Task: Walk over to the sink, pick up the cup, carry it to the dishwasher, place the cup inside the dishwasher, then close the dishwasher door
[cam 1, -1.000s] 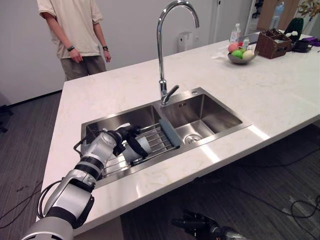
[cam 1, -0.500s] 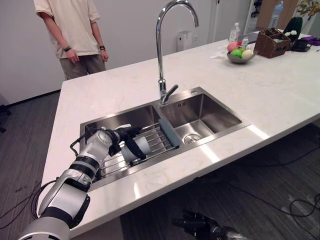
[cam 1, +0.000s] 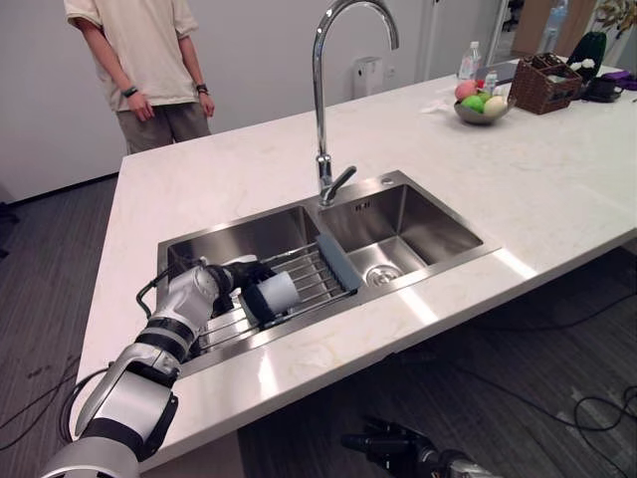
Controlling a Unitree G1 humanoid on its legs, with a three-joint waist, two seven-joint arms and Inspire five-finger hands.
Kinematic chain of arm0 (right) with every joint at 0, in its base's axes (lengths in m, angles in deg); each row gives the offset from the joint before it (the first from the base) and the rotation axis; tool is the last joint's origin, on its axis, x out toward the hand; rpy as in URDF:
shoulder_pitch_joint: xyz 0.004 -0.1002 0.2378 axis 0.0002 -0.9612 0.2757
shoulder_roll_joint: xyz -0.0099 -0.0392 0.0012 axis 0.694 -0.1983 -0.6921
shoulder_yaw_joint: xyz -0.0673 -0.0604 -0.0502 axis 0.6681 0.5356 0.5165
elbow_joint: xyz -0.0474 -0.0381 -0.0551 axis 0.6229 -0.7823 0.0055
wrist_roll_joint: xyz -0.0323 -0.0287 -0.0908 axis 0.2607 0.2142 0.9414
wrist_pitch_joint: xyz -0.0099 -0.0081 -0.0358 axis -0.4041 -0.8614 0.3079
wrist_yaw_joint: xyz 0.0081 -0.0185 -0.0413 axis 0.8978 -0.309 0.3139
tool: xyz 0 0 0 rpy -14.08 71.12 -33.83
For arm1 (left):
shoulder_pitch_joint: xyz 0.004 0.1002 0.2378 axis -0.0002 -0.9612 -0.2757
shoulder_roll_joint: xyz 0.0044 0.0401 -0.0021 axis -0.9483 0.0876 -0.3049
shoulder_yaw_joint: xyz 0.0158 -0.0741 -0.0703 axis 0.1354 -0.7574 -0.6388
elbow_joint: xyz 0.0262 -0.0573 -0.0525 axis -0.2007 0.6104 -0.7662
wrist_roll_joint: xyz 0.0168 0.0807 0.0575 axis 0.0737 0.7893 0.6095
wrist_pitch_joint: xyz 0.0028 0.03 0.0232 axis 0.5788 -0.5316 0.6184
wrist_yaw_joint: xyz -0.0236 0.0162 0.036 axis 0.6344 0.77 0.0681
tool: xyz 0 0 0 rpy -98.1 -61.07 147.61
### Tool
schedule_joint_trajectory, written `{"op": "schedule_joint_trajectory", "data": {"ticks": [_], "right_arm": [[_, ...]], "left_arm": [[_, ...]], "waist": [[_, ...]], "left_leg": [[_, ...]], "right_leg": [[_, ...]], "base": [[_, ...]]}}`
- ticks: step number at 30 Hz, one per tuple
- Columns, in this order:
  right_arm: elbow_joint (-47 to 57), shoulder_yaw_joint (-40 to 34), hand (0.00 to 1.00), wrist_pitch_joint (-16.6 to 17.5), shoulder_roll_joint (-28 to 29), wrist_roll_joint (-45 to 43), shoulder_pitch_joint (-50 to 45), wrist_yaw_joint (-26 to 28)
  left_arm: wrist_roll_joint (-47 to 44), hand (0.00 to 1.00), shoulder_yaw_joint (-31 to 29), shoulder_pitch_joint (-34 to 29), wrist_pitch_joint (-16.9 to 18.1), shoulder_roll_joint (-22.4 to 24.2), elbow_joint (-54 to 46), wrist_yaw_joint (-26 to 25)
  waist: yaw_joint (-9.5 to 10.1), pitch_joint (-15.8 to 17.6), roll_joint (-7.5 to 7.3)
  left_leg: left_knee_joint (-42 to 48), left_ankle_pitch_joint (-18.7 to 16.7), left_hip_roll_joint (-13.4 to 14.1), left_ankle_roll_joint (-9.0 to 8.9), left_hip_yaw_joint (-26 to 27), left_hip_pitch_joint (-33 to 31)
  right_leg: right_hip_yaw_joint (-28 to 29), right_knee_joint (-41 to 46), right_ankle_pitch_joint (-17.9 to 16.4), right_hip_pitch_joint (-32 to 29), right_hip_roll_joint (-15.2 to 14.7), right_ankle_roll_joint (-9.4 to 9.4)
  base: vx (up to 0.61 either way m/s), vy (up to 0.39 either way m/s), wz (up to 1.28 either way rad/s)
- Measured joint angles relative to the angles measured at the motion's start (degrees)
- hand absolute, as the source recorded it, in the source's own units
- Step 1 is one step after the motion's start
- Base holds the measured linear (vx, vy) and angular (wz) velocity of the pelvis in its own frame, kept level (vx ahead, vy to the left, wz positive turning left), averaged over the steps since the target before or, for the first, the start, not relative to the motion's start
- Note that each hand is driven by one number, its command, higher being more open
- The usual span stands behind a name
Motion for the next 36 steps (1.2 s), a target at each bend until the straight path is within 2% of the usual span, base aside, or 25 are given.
{"op": "schedule_joint_trajectory", "data": {"ticks": [3, 7, 10, 11, 14, 16, 20, 24, 27, 31, 33, 36], "right_arm": [[-0.4, 0.2, 1.0, -0.02, -0.03, -0.01, 0.17, -0.23], [-0.86, 0.98, 1.0, -0.01, -0.28, -0.04, 0.44, -0.32], [-1.44, 1.02, 1.0, 0.24, -0.28, -0.45, 0.61, -0.45], [-1.65, 1.09, 1.0, 0.47, -0.25, -0.58, 0.66, -0.51], [-2.09, 1.79, 1.0, 1.32, -0.12, -1.1, 0.66, -1.35], [-2.57, 2.05, 1.0, 2.04, 0.06, -1.22, 0.65, -1.91], [-4.77, 2.07, 1.0, 3.69, 0.99, -2.81, 0.62, -3.83], [-5.58, 2.06, 1.0, 4.09, 0.91, -3.35, 0.33, -4.63], [-6.19, 2.06, 1.0, 4.13, 0.75, -3.99, 0.18, -5.34], [-6.5, 1.9, 1.0, 3.96, 0.55, -5.31, -0.31, -6.71], [-6.42, 1.85, 1.0, 3.95, 0.73, -5.62, -0.79, -8.32], [-6.46, 0.6, 1.0, 3.61, 1.25, -5.77, -1.72, -11.27]], "left_arm": [[3.83, 0.0, -0.7, -0.26, 0.69, 0.39, 0.8, -0.25], [4.57, 0.0, -1.97, -1.46, 2.22, 1.57, 1.95, -4.28], [5.51, 0.0, -1.97, -2.91, 4.91, 2.06, 2.89, -13.38], [5.3, 0.0, -2.09, -3.71, 5.92, 2.42, 3.69, -17.87], [0.18, 0.0, -2.94, -7.1, 9.16, 2.86, 2.72, -28.07], [-3.68, 0.0, -3.09, -10.49, 10.52, 3.07, -1.77, -32.3], [-14.42, 0.0, -6.94, -18.01, 11.38, 5.23, -14.46, -38.14], [-23.57, 0.0, -11.73, -21.97, 12.09, 6.35, -24.0, -40.34], [-31.5, 0.0, -15.87, -25.58, 13.87, 8.77, -34.13, -40.67], [-39.42, 0.0, -17.42, -31.07, 16.43, 12.17, -46.42, -39.96], [-42.88, 0.0, -18.14, -34.33, 17.71, 15.74, -52.55, -39.46], [-45.82, 0.0, -18.15, -36.86, 18.96, 17.72, -55.38, -38.25]], "waist": [[0.03, -0.01, -0.09], [0.07, -0.08, -0.21], [0.14, -0.17, -0.4], [0.15, -0.16, -0.54], [0.34, -0.19, -0.98], [0.84, -0.36, -1.12], [2.87, -0.64, -3.04], [4.41, -0.75, -3.2], [5.9, -0.79, -3.21], [6.94, -1.22, -3.11], [7.52, -1.81, -3.09], [8.61, -3.14, -3.07]], "left_leg": [[-0.01, -0.06, -0.04, 0.01, 0.02, 0.38], [-0.01, -0.08, -0.06, 0.02, 0.07, 0.58], [-0.01, -0.09, -0.13, 0.04, 0.11, 0.57], [-0.01, -0.09, -0.14, 0.06, 0.11, 0.53], [-0.01, -0.12, -0.23, 0.12, -0.24, 0.12], [0.0, -0.12, -0.39, 0.15, -0.83, -0.33], [0.22, -0.09, -0.56, 0.19, -2.29, -1.56], [0.32, -0.06, -0.4, 0.16, -3.82, -1.64], [0.26, 0.14, -0.15, 0.04, -4.35, -1.63], [-0.01, 0.62, -0.23, 0.15, -5.35, -1.73], [-0.02, 0.97, -0.27, 0.29, -6.1, -1.99], [-0.02, 1.14, -0.24, 0.31, -6.82, -2.42]], "right_leg": [[0.01, -0.14, 0.0, 0.43, -0.03, 0.0], [0.08, -0.31, 0.0, 0.58, -0.06, -0.02], [0.14, -0.4, 0.01, 0.58, -0.12, -0.02], [0.14, -0.49, 0.03, 0.58, -0.13, 0.0], [-0.23, -0.94, 0.1, 0.57, -0.26, 0.1], [-0.85, -1.13, 0.12, 0.54, -0.42, 0.14], [-2.44, -1.39, 0.13, 0.4, -0.56, 0.28], [-4.31, -1.34, 0.07, 0.96, -0.39, 0.36], [-5.07, -1.06, -0.01, 1.11, -0.13, 0.23], [-6.09, -0.92, -0.37, 1.49, -0.29, -0.3], [-6.69, -0.68, -0.44, 1.51, -0.58, -0.42], [-7.23, -0.62, -0.43, 1.46, -0.69, -0.44]], "base": [[0.0, 0.0, 0.0], [0.0, 0.0, 0.0], [0.0, 0.0, 0.0], [0.0, 0.0, 0.0], [0.0, -0.002, 0.04], [0.04, -0.01, 0.17], [0.06, -0.011, 0.18], [0.04, -0.033, 0.17], [-0.03, -0.036, 0.08], [-0.07, -0.027, 0.14], [-0.07, -0.005, 0.16], [-0.04, -0.003, 0.13]]}}
